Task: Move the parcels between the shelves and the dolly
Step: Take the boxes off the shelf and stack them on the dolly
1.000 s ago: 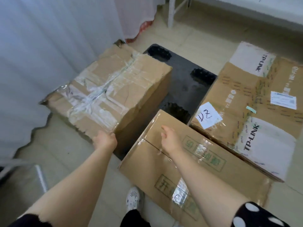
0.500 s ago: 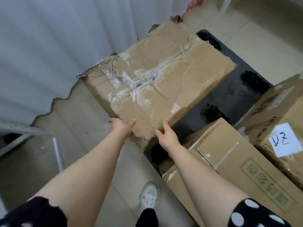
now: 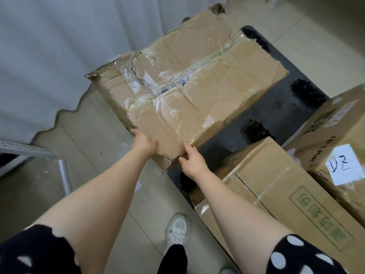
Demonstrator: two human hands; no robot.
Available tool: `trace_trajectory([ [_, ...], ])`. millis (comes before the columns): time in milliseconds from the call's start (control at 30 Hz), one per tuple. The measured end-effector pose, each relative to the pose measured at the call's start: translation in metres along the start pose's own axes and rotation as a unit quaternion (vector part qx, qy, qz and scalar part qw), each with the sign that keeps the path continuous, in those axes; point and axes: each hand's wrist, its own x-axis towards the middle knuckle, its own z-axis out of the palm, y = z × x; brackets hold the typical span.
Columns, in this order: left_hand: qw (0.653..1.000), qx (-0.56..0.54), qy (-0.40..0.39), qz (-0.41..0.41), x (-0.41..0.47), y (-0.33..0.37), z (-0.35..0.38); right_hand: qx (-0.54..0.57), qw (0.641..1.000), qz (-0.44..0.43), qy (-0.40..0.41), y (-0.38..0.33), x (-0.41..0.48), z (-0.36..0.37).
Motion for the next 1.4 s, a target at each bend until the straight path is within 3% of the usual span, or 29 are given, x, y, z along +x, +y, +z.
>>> trace_trajectory([
  [133,0.999,0.023,0.043,0.012,-0.050,-0.004,0.031,-0.003,0.998,-0.021,0.059,0.031,-0.034,-0.017],
  [233,0.982,0.107,0.090,0.125,-0.095,-0.008,0.059,-0.014,0.993,-0.012,0.112,0.067,-0.066,-0.038],
  [300,0.973,0.140,0.063,0.170,-0.120,-0.012,0.081,-0.030,0.990,-0.005,0.135,0.094,-0.089,-0.053],
  [500,0.965,0.212,-0.059,0.145,-0.169,-0.038,0.141,-0.081,0.987,0.025,0.140,0.183,-0.152,-0.081],
  [633,0.971,0.205,-0.059,0.106,-0.177,-0.051,0.163,-0.109,0.972,0.147,0.150,0.227,-0.178,-0.093],
  [767,0.965,0.235,-0.050,0.104,-0.174,-0.050,0.171,-0.047,0.961,0.241,0.129,0.261,-0.194,-0.094],
  [1067,0.969,0.231,-0.030,0.078,-0.180,-0.044,0.200,-0.053,0.977,0.206,-0.004,0.288,-0.198,-0.072],
  [1400,0.946,0.294,0.002,0.136,-0.176,-0.049,0.206,-0.062,0.974,0.217,-0.012,0.291,-0.207,-0.063],
])
